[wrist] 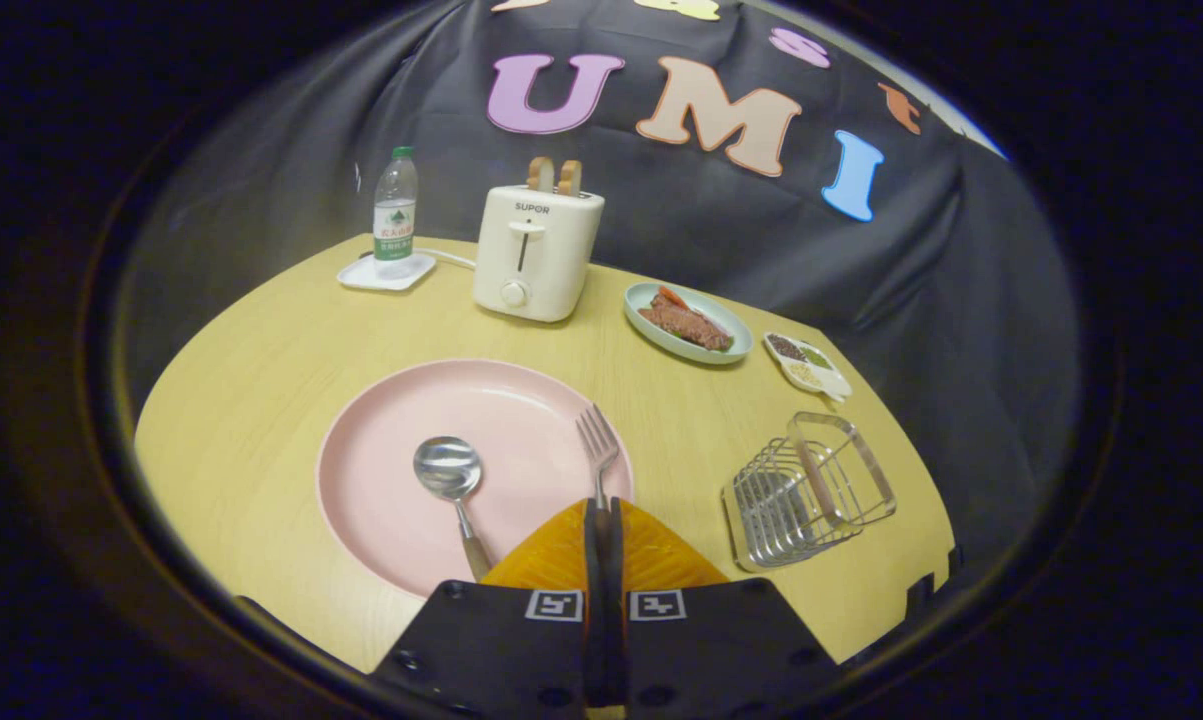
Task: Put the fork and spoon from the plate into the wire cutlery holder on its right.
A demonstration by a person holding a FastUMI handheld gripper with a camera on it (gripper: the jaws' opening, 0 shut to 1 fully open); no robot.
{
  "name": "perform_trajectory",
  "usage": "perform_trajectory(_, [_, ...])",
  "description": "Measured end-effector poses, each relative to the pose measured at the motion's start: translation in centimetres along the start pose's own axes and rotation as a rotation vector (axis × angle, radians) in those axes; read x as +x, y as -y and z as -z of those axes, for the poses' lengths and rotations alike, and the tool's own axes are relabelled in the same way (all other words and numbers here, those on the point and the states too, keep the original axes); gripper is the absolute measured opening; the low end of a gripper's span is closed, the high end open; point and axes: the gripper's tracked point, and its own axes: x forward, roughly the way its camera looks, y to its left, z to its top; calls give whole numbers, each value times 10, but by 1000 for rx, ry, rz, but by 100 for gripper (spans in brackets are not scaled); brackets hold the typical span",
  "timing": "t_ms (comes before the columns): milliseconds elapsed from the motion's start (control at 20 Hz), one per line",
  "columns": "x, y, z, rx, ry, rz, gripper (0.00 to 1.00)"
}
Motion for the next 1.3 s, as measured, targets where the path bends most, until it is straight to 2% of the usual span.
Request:
perform_trajectory(350, [-34,36,-45,-6,38,75,3])
perform_trajectory(550, [-59,81,-70,79,5,137,3])
perform_trajectory(700, [-68,117,-72,146,-80,191,3])
perform_trajectory(850, [-72,144,-55,169,-217,235,3])
perform_trajectory(1050, [-66,159,-36,212,-377,222,3])
perform_trajectory(1300, [-45,161,-5,314,-541,154,3])
